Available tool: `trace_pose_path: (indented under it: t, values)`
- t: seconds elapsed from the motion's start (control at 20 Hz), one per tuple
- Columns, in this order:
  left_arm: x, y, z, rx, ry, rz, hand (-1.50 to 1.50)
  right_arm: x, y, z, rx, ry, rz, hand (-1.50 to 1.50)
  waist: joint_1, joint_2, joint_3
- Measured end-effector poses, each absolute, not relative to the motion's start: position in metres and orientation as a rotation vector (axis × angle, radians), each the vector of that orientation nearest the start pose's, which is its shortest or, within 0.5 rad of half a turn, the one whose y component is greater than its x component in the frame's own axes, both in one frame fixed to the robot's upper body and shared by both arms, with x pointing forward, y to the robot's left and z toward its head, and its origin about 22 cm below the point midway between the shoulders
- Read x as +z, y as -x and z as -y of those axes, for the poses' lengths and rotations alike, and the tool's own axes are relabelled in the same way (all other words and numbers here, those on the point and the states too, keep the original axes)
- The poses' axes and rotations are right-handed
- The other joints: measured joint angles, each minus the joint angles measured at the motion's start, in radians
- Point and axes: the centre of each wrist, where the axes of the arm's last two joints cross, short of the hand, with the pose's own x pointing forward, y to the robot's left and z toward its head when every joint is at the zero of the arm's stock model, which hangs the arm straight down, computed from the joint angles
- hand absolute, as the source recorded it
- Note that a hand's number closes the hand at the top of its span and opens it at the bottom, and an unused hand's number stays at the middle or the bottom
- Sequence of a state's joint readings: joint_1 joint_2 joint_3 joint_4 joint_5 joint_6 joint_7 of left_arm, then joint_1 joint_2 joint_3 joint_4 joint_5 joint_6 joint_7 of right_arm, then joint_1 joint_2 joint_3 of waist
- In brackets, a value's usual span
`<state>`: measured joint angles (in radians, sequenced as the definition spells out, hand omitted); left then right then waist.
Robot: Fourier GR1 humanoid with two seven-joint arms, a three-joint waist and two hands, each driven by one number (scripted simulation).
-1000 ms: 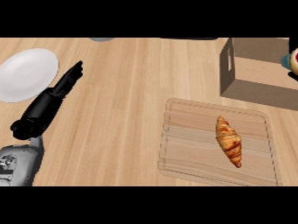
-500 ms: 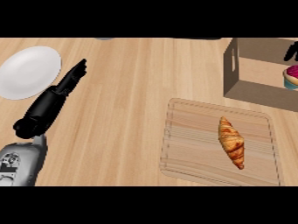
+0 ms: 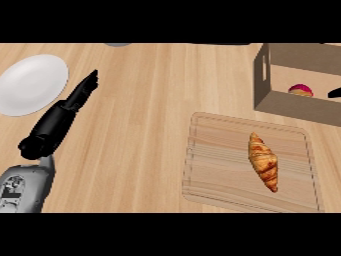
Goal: Pick the cupcake from the cutting board and place it in the cardboard box
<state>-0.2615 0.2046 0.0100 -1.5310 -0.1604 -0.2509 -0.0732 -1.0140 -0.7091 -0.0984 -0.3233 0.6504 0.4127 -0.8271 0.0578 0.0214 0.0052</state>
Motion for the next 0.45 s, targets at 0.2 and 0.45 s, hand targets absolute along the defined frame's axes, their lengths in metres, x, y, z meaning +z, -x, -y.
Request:
trace_pose_path:
  t: [0.2,0.45]
  values:
    - [0.071,-0.302,-0.251,-0.57,-0.051,1.779,0.0,0.158,-0.42,0.419,0.776,0.167,1.743,-1.5,0.001,0.002,0.0]
    - [0.071,-0.3,-0.251,-0.574,-0.047,1.788,0.0,0.167,-0.411,0.442,0.49,0.062,1.719,-1.5,0.01,0.01,0.0]
